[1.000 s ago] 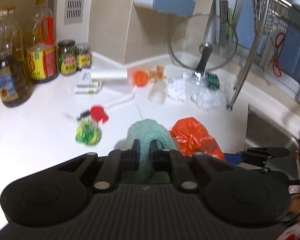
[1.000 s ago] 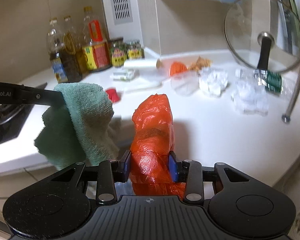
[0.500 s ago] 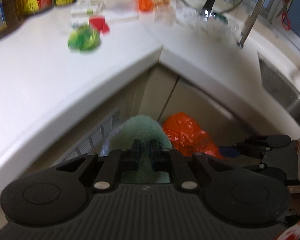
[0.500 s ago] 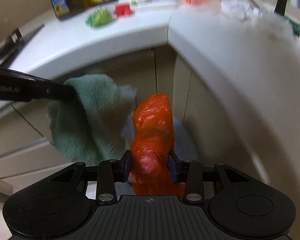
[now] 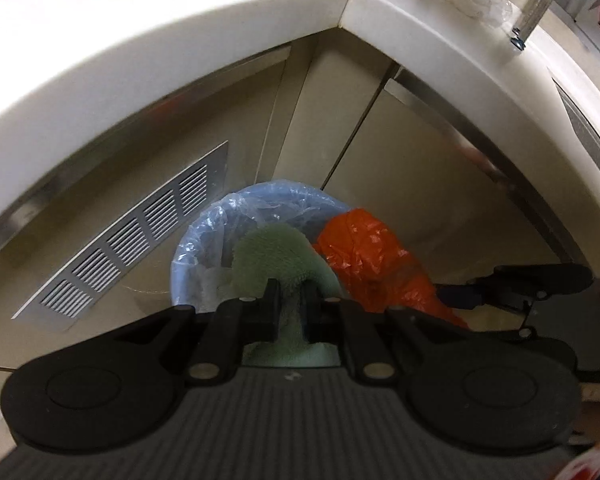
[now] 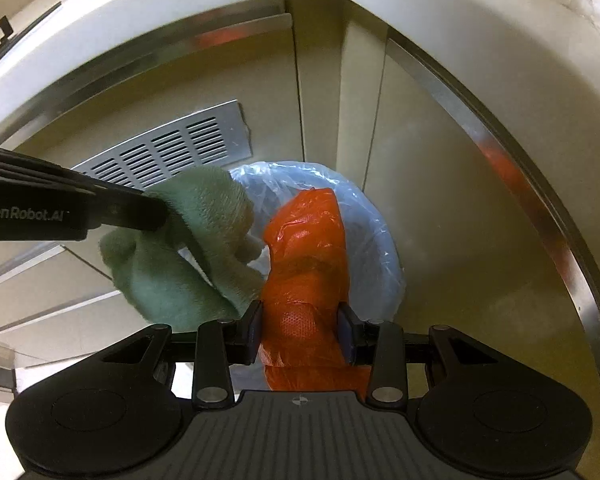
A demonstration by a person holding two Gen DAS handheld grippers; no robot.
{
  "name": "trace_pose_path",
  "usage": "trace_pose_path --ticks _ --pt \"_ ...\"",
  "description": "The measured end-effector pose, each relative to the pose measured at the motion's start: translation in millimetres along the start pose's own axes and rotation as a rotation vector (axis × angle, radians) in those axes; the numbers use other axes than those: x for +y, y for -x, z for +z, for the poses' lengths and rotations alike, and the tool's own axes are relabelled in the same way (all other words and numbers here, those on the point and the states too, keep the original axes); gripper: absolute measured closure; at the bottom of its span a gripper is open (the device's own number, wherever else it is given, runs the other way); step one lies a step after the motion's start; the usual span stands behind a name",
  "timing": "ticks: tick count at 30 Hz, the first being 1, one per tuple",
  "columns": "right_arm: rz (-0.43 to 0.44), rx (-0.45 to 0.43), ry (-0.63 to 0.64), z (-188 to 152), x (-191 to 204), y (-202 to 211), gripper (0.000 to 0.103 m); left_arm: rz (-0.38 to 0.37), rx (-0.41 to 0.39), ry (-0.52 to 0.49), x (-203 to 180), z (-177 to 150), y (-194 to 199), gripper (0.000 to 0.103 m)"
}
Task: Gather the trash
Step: 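Lift the towel and orange bag and carry both over the wastebasket, then lower into the bin, open the left gripper to drop the towel while the right gripper drops the orange bag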
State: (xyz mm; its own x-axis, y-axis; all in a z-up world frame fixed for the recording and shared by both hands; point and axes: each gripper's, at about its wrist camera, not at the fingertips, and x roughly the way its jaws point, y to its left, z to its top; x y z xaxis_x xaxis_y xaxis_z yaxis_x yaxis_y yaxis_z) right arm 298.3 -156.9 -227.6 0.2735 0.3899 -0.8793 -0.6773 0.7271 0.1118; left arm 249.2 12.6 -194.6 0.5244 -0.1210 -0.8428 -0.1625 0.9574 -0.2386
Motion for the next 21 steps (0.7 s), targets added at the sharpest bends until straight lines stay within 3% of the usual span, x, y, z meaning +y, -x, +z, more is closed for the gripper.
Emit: trace_pose_path --ticks 21 --pt "-0.024 0.070 0.018 -1 -10 -79 0.065 0.085 0.164 0.000 20 -19 -128 0.094"
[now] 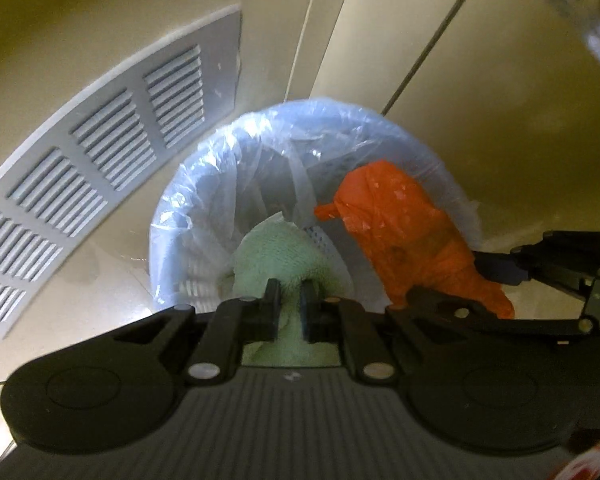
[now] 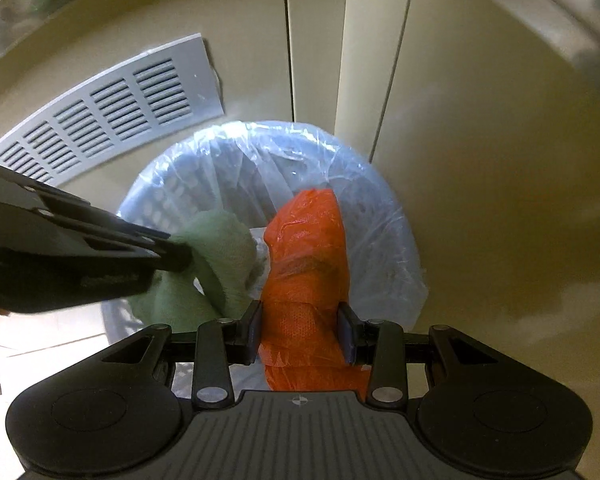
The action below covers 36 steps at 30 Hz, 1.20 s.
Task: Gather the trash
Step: 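Lower into the bin, open the left gripper to drop the towel while the right gripper drops the orange bag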
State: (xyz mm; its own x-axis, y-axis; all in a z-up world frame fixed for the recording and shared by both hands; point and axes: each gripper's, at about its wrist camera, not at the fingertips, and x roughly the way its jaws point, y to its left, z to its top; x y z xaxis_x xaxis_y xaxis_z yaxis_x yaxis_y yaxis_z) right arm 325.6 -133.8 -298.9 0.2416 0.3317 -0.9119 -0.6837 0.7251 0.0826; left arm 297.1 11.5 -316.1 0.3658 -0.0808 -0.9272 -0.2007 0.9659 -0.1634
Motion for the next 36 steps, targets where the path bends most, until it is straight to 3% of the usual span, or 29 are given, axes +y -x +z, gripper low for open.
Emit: trace_pose_path --ticks 12,16,19,20,29,36 --pt "0.010 0.009 0.006 2 -7 -34 0.065 0.043 0.035 -0.004 5 4 -49 0.094" --pt "0.016 0.008 0.000 4 -10 -37 0.065 0.043 0.035 -0.004 4 4 -53 0.089" --pt "0.021 0.003 -0.006 6 -12 -37 0.065 0.037 0.013 0.018 4 4 -46 0.063" --pt "0.021 0.002 -0.007 6 -12 -35 0.065 0.035 0.002 0.025 4 3 -42 0.060" --pt "0.019 0.008 0.006 12 -6 -42 0.065 0.042 -0.089 0.043 7 -10 2 0.060" --pt "0.023 0.052 0.009 15 0 -70 0.064 0.039 -0.131 0.067 20 -18 23 0.060"
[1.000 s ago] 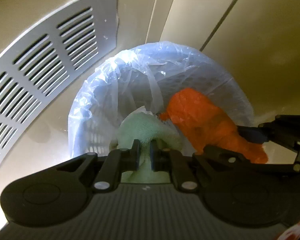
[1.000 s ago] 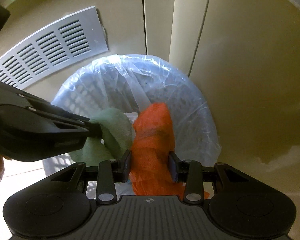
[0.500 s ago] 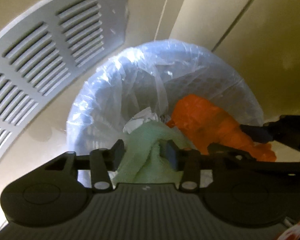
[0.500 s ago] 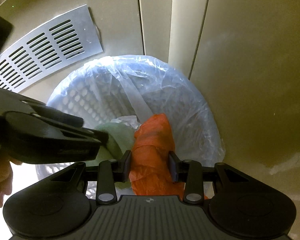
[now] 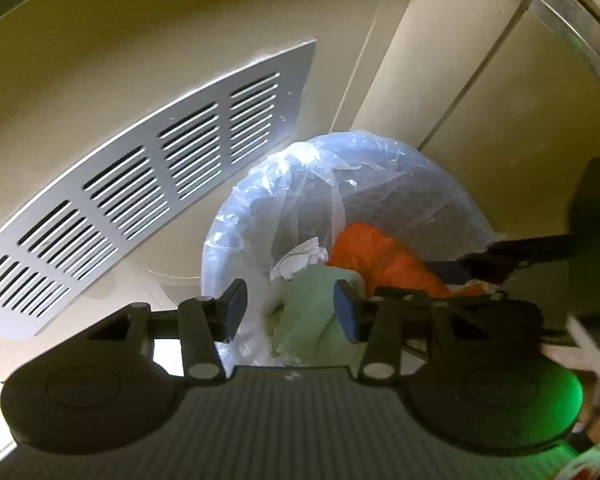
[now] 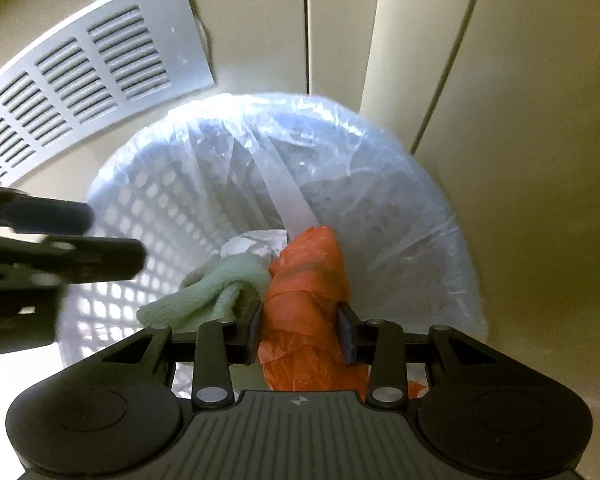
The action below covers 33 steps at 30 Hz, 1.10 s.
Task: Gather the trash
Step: 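Lower into the bin, open the left gripper to drop the towel while the right gripper drops the orange bag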
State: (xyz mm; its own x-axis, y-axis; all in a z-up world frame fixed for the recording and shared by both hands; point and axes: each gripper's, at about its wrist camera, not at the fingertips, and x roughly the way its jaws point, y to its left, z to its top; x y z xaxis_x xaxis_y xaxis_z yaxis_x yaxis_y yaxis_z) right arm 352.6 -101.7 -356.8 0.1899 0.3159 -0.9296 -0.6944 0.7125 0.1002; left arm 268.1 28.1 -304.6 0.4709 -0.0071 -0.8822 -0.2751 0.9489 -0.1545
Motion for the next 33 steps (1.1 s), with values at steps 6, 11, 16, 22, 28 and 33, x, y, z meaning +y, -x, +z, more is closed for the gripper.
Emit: trace_pose_path --ticks 6,11,16,22,28,33 --pt "0.005 0.032 -0.007 -3 0 -24 0.064 0.005 -0.013 0.001 7 -7 4 0.060" --pt "0.012 0.058 0.008 -5 0 -35 0.061 0.002 -0.010 0.007 9 -6 6 0.058" --pt "0.037 -0.024 -0.008 -10 0 -11 0.036 -0.001 -0.025 0.005 10 1 16 0.057" --pt "0.050 -0.085 -0.033 -12 6 30 0.036 -0.001 -0.044 0.031 16 6 37 0.051" --pt "0.046 -0.120 -0.059 -16 14 83 0.035 -0.009 -0.060 0.029 19 7 66 0.046" --pt "0.036 -0.151 -0.065 -17 23 128 0.035 -0.017 -0.082 0.025 13 7 96 0.043"
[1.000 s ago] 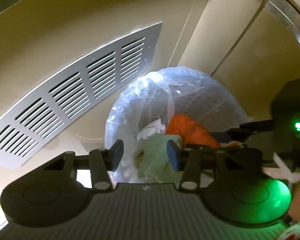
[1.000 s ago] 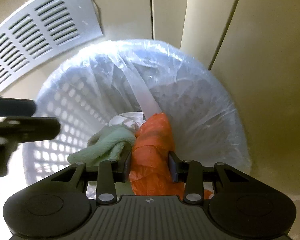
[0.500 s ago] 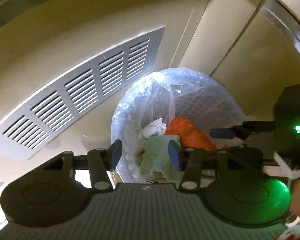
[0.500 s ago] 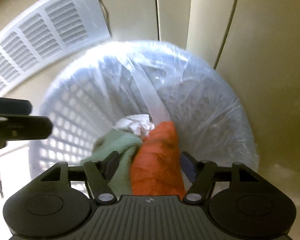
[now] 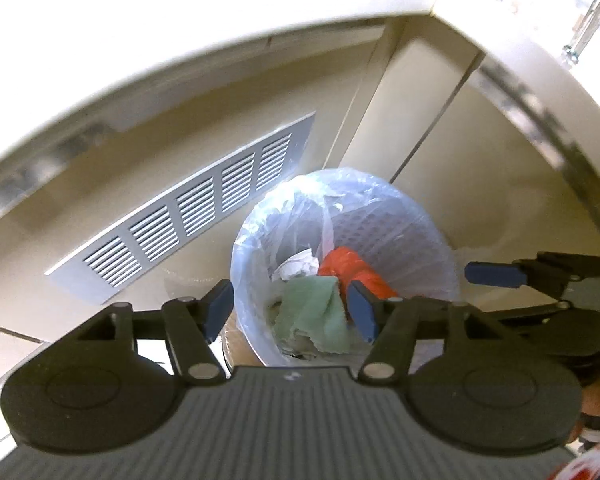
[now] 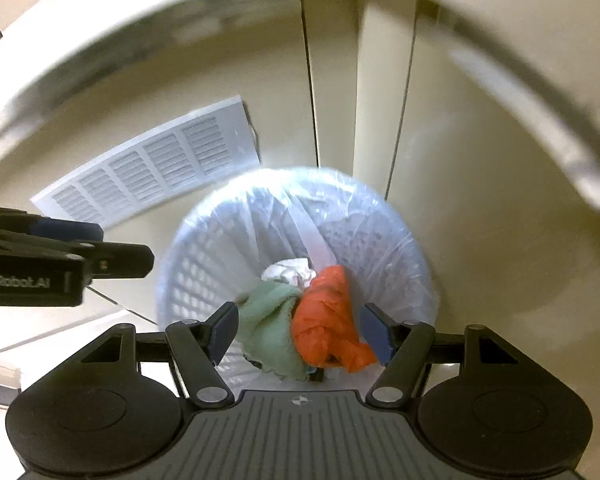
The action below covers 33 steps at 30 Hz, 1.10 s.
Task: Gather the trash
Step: 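Lower into the bin, open the left gripper to drop the towel while the right gripper drops the orange bag, then raise both open tools back up to the counter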
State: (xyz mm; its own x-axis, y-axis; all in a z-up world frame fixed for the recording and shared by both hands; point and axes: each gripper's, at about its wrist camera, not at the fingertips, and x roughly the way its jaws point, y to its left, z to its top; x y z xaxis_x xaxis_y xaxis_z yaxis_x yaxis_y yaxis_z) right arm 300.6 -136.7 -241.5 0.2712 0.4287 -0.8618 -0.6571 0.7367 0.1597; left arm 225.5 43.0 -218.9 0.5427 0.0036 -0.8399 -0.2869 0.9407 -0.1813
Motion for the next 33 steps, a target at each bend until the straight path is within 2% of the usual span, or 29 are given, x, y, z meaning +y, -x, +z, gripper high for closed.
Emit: trace_pose_path --ticks 9,16,23,33 --pt "0.016 -0.090 -0.005 15 16 79 0.035 -0.037 -0.080 -0.034 -16 12 58 0.036" --pt "0.027 -0.234 0.002 39 21 134 0.035 -0.047 -0.187 -0.064 -29 32 104 0.035" --pt "0.030 -0.319 0.020 61 11 154 0.035 0.001 -0.280 -0.053 -32 55 133 0.035" --pt "0.081 -0.362 0.047 90 -7 156 0.035 0.109 -0.316 -0.001 -37 83 139 0.034"
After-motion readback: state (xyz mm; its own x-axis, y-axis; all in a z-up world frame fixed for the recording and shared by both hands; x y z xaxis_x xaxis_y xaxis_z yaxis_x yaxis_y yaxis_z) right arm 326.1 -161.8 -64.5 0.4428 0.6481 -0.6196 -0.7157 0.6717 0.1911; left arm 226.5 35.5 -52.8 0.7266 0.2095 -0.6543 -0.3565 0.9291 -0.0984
